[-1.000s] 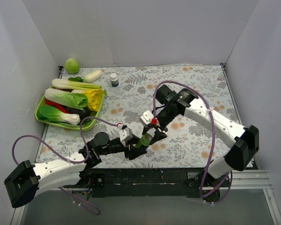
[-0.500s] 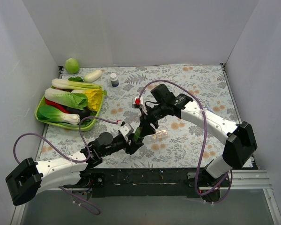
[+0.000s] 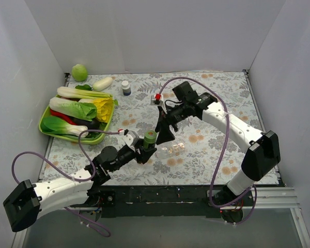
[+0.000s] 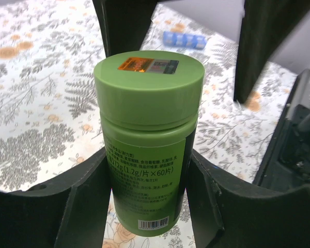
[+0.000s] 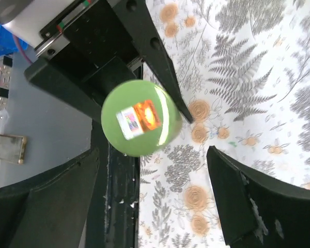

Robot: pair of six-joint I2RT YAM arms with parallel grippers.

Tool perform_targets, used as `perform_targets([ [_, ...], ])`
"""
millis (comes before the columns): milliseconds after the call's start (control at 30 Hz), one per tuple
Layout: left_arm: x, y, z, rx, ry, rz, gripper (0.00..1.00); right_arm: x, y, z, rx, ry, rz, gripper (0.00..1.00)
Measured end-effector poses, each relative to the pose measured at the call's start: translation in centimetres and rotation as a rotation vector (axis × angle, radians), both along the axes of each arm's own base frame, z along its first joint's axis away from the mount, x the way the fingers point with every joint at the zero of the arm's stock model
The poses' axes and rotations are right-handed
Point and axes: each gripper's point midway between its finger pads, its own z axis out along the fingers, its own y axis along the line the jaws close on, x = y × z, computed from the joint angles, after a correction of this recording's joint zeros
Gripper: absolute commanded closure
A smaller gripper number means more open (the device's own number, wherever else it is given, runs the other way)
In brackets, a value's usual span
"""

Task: Sort the pills into containers

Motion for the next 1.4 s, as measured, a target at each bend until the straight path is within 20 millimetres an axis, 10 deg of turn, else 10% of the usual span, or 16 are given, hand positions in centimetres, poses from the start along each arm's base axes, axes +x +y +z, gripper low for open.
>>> perform_targets([
  [233,-3.0,-0.3,2.0,-0.054,-0.054,-0.157,1.00,0.9,-3.2,4.1,0.123,-0.223,0.153,0.05],
  [433,-6.4,-1.3,0.5,0.008,-0.018,-0.366,1.00,-2.9,-5.4,2.6,0.202,-0.504,0.394,0.05],
  [667,-8.3,-2.9,-0.1,0.058,0.040,-0.525,1.00,-8.4,-3.7,1.3,0.285,-0.602,0.670,0.12],
  [1000,-9.2,-3.2,-0.7,0.070,0.066,-0.583,1.00,-9.1,-3.4,-0.3,0.256,-0.535,0.711,0.25],
  [1400,-9.0,-3.2,-0.6,0.068,0.060,-0.576,1.00,-8.8,-2.9,0.0,0.221,-0.475,0.639,0.67],
])
